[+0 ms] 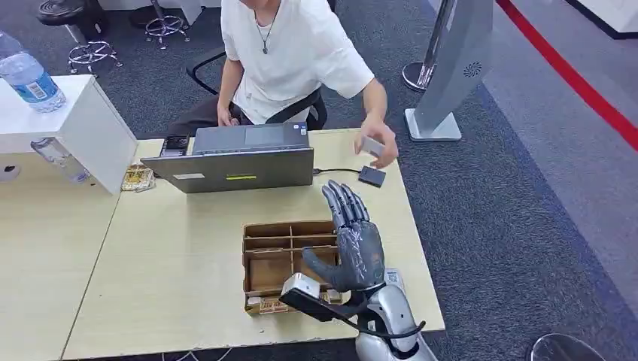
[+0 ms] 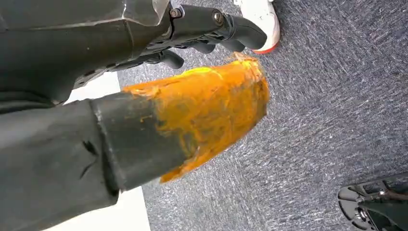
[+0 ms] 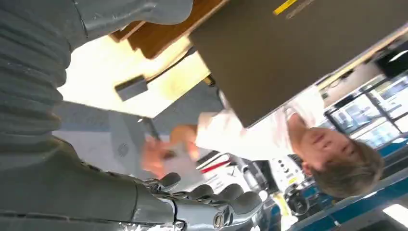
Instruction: Pass the card to the sensor for recognition and then transmit it.
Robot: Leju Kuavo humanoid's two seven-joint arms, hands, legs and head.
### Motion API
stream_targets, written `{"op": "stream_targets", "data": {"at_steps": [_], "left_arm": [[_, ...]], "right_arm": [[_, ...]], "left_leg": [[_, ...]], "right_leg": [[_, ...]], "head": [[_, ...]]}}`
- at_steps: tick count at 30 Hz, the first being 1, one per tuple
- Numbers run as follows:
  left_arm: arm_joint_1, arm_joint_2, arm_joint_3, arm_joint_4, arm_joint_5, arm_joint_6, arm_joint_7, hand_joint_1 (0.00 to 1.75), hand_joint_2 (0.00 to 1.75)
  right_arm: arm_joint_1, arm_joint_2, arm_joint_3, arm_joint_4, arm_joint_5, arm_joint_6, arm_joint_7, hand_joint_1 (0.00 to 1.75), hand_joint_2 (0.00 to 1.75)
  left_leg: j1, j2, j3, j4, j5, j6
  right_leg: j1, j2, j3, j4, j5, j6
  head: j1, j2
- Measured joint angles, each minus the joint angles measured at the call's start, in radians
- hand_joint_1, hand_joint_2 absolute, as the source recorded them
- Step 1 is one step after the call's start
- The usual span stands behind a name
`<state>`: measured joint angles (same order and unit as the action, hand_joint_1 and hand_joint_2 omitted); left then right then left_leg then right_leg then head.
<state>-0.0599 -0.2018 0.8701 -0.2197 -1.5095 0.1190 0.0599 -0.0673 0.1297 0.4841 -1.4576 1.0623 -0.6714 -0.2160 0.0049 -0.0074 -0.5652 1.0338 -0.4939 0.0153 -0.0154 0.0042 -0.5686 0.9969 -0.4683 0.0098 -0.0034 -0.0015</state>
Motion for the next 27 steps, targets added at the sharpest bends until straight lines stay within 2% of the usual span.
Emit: {"op": "stream_targets", "data": {"at_steps": [4,11,15,19,27], "left_arm": [[0.0,0.0,0.0,0.0,0.0,0.001,-0.001,0.0,0.0],[0.0,0.0,0.0,0.0,-0.002,0.0,-0.001,0.0,0.0],[0.0,0.001,0.0,0.0,-0.005,0.0,-0.001,0.0,0.0],[-0.001,0.001,0.0,0.0,-0.008,-0.001,-0.001,0.0,0.0],[-0.001,0.001,0.0,0.0,-0.009,-0.002,-0.001,0.0,0.0]], "right_arm": [[0.006,-0.021,0.024,-0.019,-0.022,0.029,-0.027,0.0,1.75],[0.009,-0.058,0.053,-0.016,0.005,0.064,-0.034,0.0,1.75],[0.007,-0.069,0.064,0.003,0.053,0.068,-0.009,0.0,1.75],[-0.005,-0.073,0.07,0.041,0.141,0.06,0.049,0.0,1.75],[-0.024,-0.077,0.071,0.095,0.214,0.053,0.099,0.0,1.75]], "left_leg": [[0.0,0.0,0.0,0.0,0.0,0.0],[0.0,0.0,0.0,0.0,0.0,0.0],[0.0,0.0,0.0,0.0,0.0,0.0],[0.0,0.0,0.0,0.0,0.0,0.0],[0.0,0.0,0.0,0.0,0.0,0.0]], "right_leg": [[0.0,0.0,0.0,0.0,0.0,0.0],[0.0,0.0,0.0,0.0,0.0,0.0],[0.0,0.0,0.0,0.0,0.0,0.0],[0.0,0.0,0.0,0.0,0.0,0.0],[0.0,0.0,0.0,0.0,0.0,0.0]], "head": [[0.0,0.0],[0.0,0.0],[0.0,0.0],[0.0,0.0],[0.0,0.0]]}}
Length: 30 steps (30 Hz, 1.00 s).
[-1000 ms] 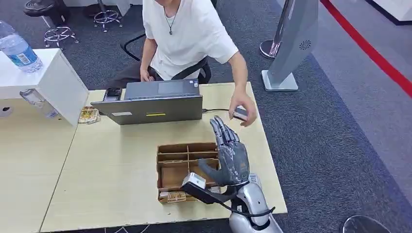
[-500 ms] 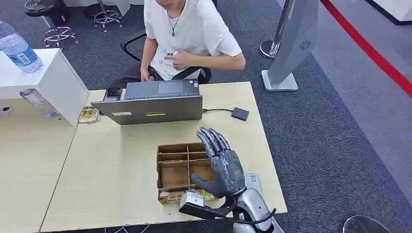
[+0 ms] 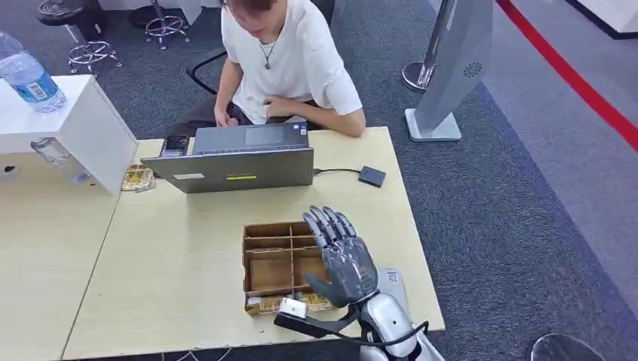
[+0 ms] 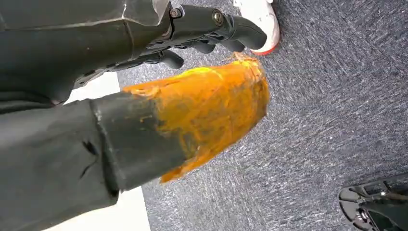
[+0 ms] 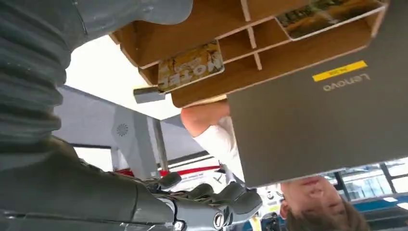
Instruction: Pass the card to the sensor for recognition and then transmit it.
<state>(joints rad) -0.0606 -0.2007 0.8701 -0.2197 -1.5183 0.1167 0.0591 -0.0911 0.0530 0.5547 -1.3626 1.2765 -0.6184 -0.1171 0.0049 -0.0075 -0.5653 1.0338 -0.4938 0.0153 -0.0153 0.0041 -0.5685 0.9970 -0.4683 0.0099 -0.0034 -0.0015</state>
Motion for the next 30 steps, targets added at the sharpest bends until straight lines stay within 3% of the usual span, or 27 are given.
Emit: {"op": "stream_targets", "data": {"at_steps": [5,9,15,24,30], "left_arm": [[0.0,0.0,0.0,0.0,-0.002,0.0,0.0,0.0,0.0],[0.0,0.0,0.0,0.0,-0.002,0.0,0.0,0.0,0.0],[0.0,0.0,0.0,0.0,-0.003,-0.001,0.0,0.0,0.0],[0.0,0.001,0.0,0.0,-0.006,-0.001,0.0,0.0,0.0],[0.0,0.001,0.0,0.0,-0.008,-0.001,0.0,0.0,0.0]], "right_arm": [[-0.01,0.0,0.001,0.022,0.023,-0.006,0.017,0.02,1.75],[-0.015,0.0,0.001,0.035,0.036,-0.007,0.024,0.16,1.75],[-0.019,0.0,0.001,0.045,0.038,-0.008,0.027,0.19,1.75],[-0.025,0.0,0.002,0.055,0.041,-0.009,0.032,0.4,1.75],[-0.03,0.0,0.002,0.061,0.045,-0.008,0.034,0.4,1.75]], "left_leg": [[0.0,0.0,0.0,0.0,0.0,0.0],[0.0,0.0,0.0,0.0,0.0,0.0],[0.0,0.0,0.0,0.0,0.0,0.0],[0.0,0.0,0.0,0.0,0.0,0.0],[0.0,0.0,0.0,0.0,0.0,0.0]], "right_leg": [[0.0,0.0,0.0,0.0,0.0,0.0],[0.0,0.0,0.0,0.0,0.0,0.0],[0.0,0.0,0.0,0.0,0.0,0.0],[0.0,0.0,0.0,0.0,0.0,0.0],[0.0,0.0,0.0,0.0,0.0,0.0]], "head": [[0.0,0.0],[0.0,0.0],[0.0,0.0],[0.0,0.0],[0.0,0.0]]}}
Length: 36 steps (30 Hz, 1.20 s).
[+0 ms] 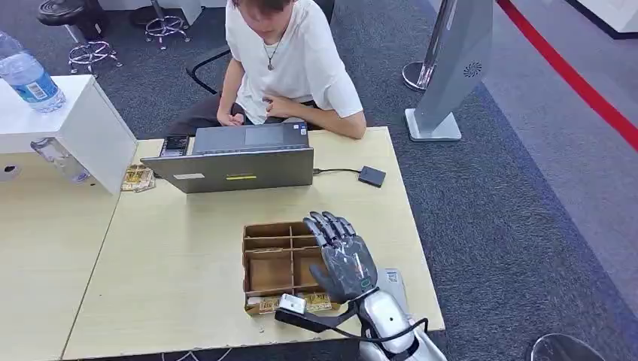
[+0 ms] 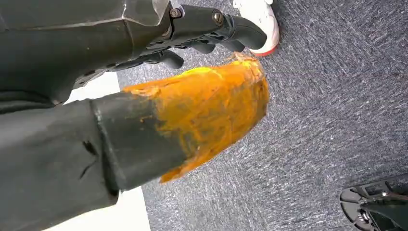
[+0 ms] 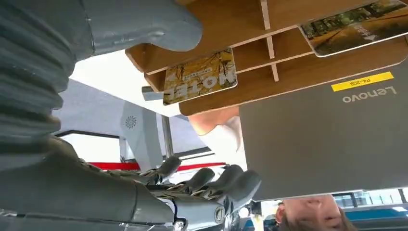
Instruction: Pass the card to the sensor for recognition and then transmit it.
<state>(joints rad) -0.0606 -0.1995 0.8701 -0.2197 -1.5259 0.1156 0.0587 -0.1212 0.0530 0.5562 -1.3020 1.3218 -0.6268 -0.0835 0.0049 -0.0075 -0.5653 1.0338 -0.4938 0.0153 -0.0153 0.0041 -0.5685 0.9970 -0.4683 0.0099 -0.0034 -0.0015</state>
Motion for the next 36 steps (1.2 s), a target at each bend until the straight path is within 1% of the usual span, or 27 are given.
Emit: {"op": "stream_targets", "data": {"at_steps": [3,5,13,14,19,21,24,27,28,33,36], "left_arm": [[0.0,0.0,0.0,0.0,0.0,0.0,0.0,0.0,0.0],[0.0,0.001,0.0,0.0,0.0,0.0,0.0,0.0,0.0],[0.0,0.002,0.0,0.0,0.0,0.0,0.0,0.0,0.0],[0.0,0.002,0.0,0.0,0.0,0.0,0.0,0.0,0.0],[0.0,0.002,0.0,0.0,-0.002,0.0,0.0,0.0,0.0],[0.0,0.002,0.0,0.0,-0.002,0.0,0.0,0.0,0.0],[0.0,0.002,0.0,0.0,-0.002,0.0,-0.002,0.0,0.0],[0.0,0.002,0.0,0.0,-0.002,0.0,-0.003,0.0,0.0],[0.0,0.002,0.0,0.0,-0.002,0.0,-0.005,0.0,0.0],[0.0,0.003,0.0,0.0,-0.002,0.0,-0.005,0.0,0.0],[0.0,0.003,0.0,0.0,-0.002,-0.001,-0.005,0.0,0.0]], "right_arm": [[-0.002,0.0,0.001,0.005,0.0,0.0,0.0,0.4,1.75],[-0.002,0.0,0.001,0.006,0.0,0.0,0.0,0.47,1.75],[-0.013,0.0,0.001,0.023,0.003,0.0,0.009,0.54,1.75],[-0.014,0.0,0.001,0.027,0.003,0.0,0.009,0.52,1.75],[-0.02,0.0,0.001,0.041,0.003,0.002,0.01,0.63,1.75],[-0.025,0.0,0.001,0.049,0.006,0.001,0.014,0.56,1.75],[-0.028,0.0,0.001,0.058,0.006,0.001,0.018,0.56,1.75],[-0.03,0.0,0.001,0.065,0.006,0.002,0.018,0.59,1.75],[-0.03,0.0,0.001,0.066,0.006,0.002,0.018,0.63,1.75],[-0.036,0.0,0.001,0.074,0.007,0.002,0.018,0.65,1.75],[-0.036,0.0,0.001,0.077,0.007,0.002,0.018,0.72,1.75]], "left_leg": [[0.0,0.0,0.0,0.0,0.0,0.0],[0.0,0.0,0.0,0.0,0.0,0.0],[0.0,0.0,0.0,0.0,0.0,0.0],[0.0,0.0,0.0,0.0,0.0,0.0],[0.0,0.0,0.0,0.0,0.0,0.0],[0.0,0.0,0.0,0.0,0.0,0.0],[0.0,0.0,0.0,0.0,0.0,0.0],[0.0,0.0,0.0,0.0,0.0,0.0],[0.0,0.0,0.0,0.0,0.0,0.0],[0.0,0.0,0.0,0.0,0.0,0.0],[0.0,0.0,0.0,0.0,0.0,0.0]], "right_leg": [[0.0,0.0,0.0,0.0,0.0,0.0],[0.0,0.0,0.0,0.0,0.0,0.0],[0.0,0.0,0.0,0.0,0.0,0.0],[0.0,0.0,0.0,0.0,0.0,0.0],[0.0,0.0,0.0,0.0,0.0,0.0],[0.0,0.0,0.0,0.0,0.0,0.0],[0.0,0.0,0.0,0.0,0.0,0.0],[0.0,0.0,0.0,0.0,0.0,0.0],[0.0,0.0,0.0,0.0,0.0,0.0],[0.0,0.0,0.0,0.0,0.0,0.0],[0.0,0.0,0.0,0.0,0.0,0.0]], "head": [[0.0,0.0],[0.0,0.0],[0.0,0.0],[0.0,0.0],[0.0,0.0],[0.0,0.0],[0.0,0.0],[0.0,0.0],[0.0,0.0],[0.0,0.0],[0.0,0.0]]}}
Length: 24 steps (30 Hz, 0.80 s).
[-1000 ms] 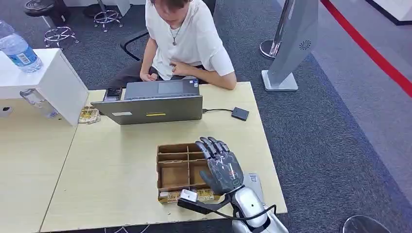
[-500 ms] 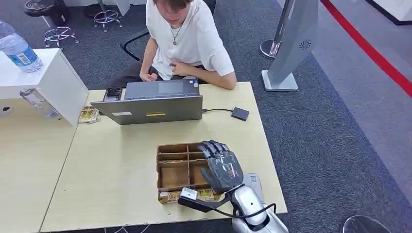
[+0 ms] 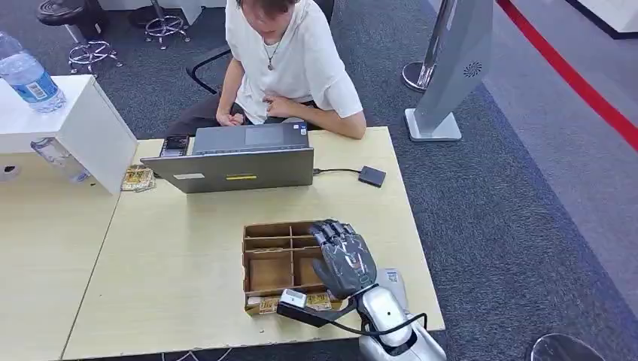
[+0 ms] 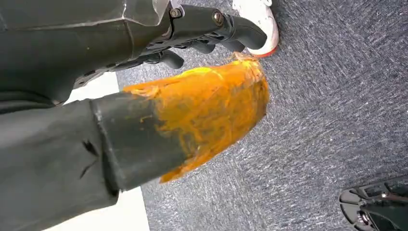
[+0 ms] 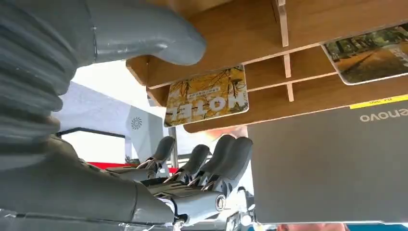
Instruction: Pass the card to the sensor for recognition and then transmit it.
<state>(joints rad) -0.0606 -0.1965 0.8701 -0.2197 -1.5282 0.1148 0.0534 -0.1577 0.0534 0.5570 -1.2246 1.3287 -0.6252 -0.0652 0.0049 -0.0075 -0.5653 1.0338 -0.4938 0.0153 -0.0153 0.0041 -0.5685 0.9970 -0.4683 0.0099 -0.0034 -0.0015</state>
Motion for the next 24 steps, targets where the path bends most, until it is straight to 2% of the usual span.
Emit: {"op": "stream_targets", "data": {"at_steps": [9,12,14,24], "left_arm": [[0.0,0.0,0.0,0.0,0.0,-0.001,0.0,0.0,0.0],[0.0,0.0,0.0,0.0,0.0,-0.001,0.0,0.0,0.0],[0.0,0.0,0.0,0.0,0.0,-0.001,0.0,0.0,0.0],[0.0,0.0,0.0,0.0,0.0,-0.001,0.0,0.0,0.0]], "right_arm": [[-0.004,0.001,0.0,0.007,0.0,0.001,0.002,0.77,1.75],[-0.008,0.001,0.0,0.011,0.0,0.001,0.002,0.68,1.75],[-0.009,0.001,0.0,0.012,0.0,0.001,0.002,0.73,1.75],[-0.01,0.001,0.0,0.012,0.0,0.001,0.002,0.75,1.75]], "left_leg": [[0.0,0.0,0.0,0.0,0.0,0.0],[0.0,0.0,0.0,0.0,0.0,0.0],[0.0,0.0,0.0,0.0,0.0,0.0],[0.0,0.0,0.0,0.0,0.0,0.0]], "right_leg": [[0.0,0.0,0.0,0.0,0.0,0.0],[0.0,0.0,0.0,0.0,0.0,0.0],[0.0,0.0,0.0,0.0,0.0,0.0],[0.0,0.0,0.0,0.0,0.0,0.0]], "head": [[0.0,0.0],[0.0,0.0],[0.0,0.0],[0.0,0.0]]}}
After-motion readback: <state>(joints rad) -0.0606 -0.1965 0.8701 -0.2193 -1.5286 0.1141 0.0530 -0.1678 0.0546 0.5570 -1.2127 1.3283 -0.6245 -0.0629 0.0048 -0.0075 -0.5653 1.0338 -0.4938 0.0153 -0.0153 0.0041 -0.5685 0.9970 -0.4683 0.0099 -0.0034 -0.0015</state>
